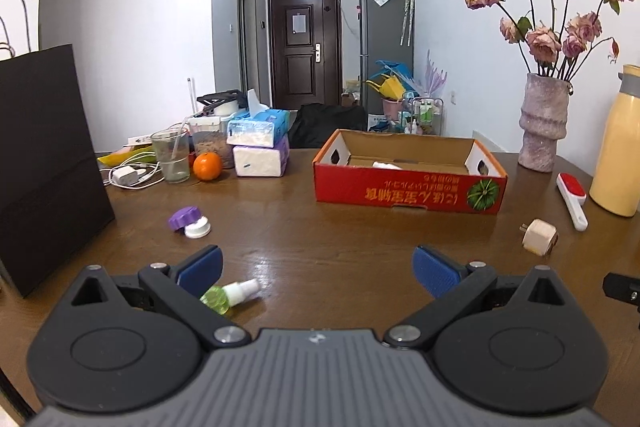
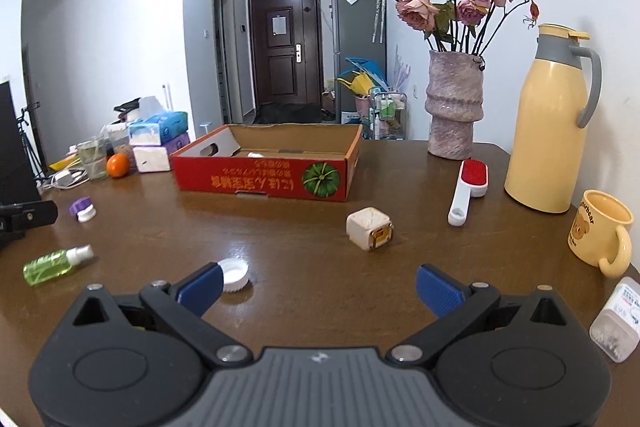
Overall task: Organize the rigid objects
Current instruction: 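Lower the right gripper onto the blue bottle cap and close it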
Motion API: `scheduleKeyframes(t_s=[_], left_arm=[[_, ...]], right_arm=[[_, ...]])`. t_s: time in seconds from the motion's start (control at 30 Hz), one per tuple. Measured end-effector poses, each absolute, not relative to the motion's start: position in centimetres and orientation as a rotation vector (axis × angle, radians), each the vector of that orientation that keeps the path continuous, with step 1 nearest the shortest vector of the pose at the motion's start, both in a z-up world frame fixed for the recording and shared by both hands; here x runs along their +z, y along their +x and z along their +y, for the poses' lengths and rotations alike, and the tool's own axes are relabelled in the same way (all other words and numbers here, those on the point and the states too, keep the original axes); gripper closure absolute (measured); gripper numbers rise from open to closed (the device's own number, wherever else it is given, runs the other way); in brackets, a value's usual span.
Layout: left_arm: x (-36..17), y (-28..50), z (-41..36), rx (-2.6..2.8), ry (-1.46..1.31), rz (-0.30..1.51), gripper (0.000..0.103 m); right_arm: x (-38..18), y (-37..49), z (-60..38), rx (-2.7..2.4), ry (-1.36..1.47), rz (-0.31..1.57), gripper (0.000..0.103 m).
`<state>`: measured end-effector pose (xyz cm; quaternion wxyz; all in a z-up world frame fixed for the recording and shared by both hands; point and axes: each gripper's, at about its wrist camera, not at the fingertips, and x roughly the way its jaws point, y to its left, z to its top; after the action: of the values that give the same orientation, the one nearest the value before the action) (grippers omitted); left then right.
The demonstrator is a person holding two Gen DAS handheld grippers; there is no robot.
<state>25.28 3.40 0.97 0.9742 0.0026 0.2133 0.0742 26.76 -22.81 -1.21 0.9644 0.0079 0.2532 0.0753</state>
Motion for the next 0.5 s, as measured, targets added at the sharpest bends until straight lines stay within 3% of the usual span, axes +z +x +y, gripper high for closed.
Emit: scheduleKeyframes(t_s=[0.5], left_arm=[[-2.8, 20.1, 5.6, 0.163, -0.005, 0.446, 0.000]], right_arm=[[-3.7, 20.7, -21.0, 0.206, -0.031, 0.480, 0.000]])
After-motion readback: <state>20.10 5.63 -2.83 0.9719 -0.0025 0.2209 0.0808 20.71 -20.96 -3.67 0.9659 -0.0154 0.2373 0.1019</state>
